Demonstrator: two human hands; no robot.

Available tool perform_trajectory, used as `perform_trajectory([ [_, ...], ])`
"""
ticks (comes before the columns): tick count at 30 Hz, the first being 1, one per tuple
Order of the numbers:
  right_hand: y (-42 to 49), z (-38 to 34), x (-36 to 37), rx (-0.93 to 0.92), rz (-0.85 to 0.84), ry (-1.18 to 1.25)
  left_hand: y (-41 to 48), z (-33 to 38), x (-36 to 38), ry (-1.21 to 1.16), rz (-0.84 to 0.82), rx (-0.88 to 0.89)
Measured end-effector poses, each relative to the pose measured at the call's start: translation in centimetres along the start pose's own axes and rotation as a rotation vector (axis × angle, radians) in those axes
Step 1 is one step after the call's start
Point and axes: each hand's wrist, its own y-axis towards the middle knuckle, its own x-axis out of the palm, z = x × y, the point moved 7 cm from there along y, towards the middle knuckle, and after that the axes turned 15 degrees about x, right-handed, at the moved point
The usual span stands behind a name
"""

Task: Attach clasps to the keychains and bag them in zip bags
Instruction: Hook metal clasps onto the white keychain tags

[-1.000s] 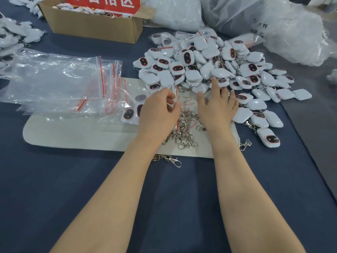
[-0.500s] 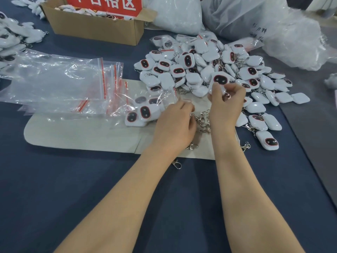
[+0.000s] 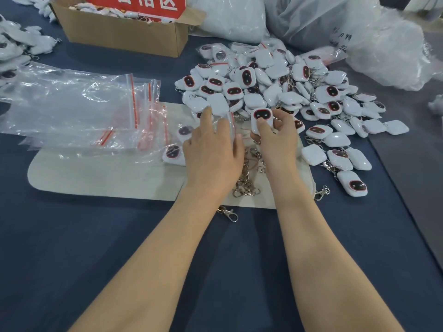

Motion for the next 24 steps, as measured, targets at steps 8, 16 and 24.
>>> perform_trajectory([
  [8,0.3,0.3,0.0,0.021,0.007,-0.059,-0.1,-1.0,-1.3,-0.066,0.091,-0.028],
  [16,0.0,0.3,0.1,0.043,-0.013,-0.048,0.0,-2.7,0.9,-0.024,-0.091,-0.061],
  [24,0.1,0.2,0.2,0.036,-0.017,-0.071,-0.9,-3.2,2.3,0.1,-0.307,-0.136],
])
